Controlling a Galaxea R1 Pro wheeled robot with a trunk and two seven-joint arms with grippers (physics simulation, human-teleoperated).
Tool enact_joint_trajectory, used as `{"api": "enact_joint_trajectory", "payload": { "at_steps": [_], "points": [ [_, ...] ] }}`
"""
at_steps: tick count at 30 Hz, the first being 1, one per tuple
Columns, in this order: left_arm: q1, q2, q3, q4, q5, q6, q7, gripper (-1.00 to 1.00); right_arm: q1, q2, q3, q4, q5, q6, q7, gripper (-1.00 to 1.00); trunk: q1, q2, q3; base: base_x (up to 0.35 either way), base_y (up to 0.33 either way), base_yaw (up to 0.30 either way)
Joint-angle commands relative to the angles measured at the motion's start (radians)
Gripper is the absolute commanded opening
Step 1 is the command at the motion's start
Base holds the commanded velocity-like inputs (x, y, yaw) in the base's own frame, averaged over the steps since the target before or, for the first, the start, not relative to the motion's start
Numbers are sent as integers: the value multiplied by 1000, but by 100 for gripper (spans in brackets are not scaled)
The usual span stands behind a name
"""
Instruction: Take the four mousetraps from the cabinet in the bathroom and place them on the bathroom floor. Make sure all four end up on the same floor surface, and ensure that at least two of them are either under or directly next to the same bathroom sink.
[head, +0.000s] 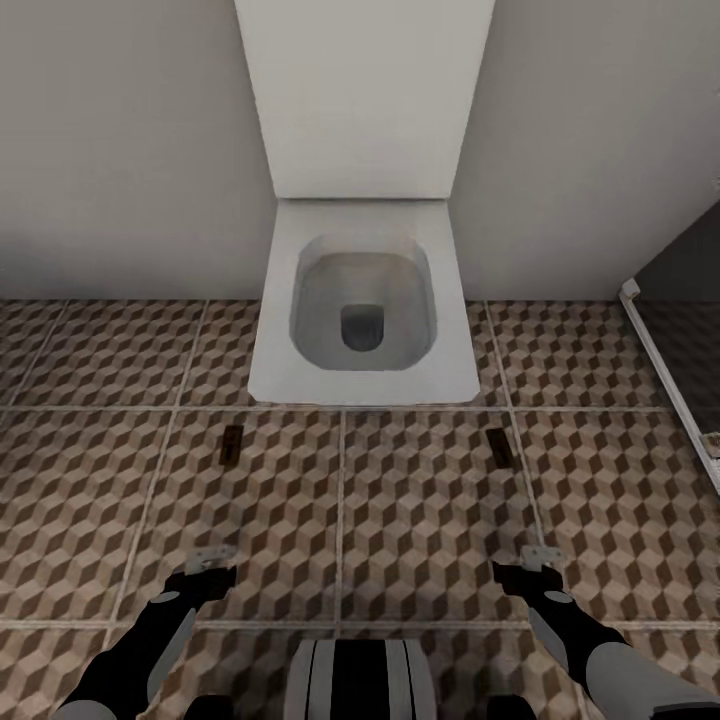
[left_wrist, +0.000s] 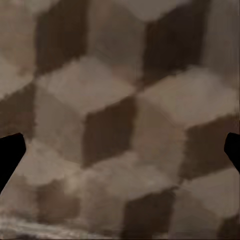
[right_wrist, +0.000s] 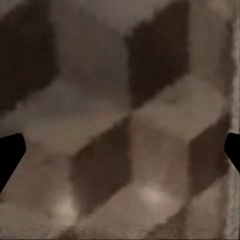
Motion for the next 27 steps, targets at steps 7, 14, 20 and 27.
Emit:
{"api": "enact_joint_trajectory", "payload": {
  "at_steps": [7, 14, 20, 27],
  "points": [
    [0, 1, -7, -2, 11, 4, 9, 100, 0, 0, 9, 1, -11, -11, -4, 100, -1, 0, 0, -346, 0, 0],
    [0, 0, -7, -1, 11, 4, 9, 100, 0, -1, 10, 1, -12, -13, -4, 100, -1, 0, 0, -304, 0, 0],
    [0, -1, -7, -2, 11, 4, 9, 100, 0, 0, 10, 1, -12, -13, -4, 100, -1, 0, 0, -80, 0, 0],
    [0, -2, -7, -2, 11, 4, 9, 100, 0, 0, 10, 0, -12, -13, -4, 100, -1, 0, 0, -19, 0, 0]
  ]
}}
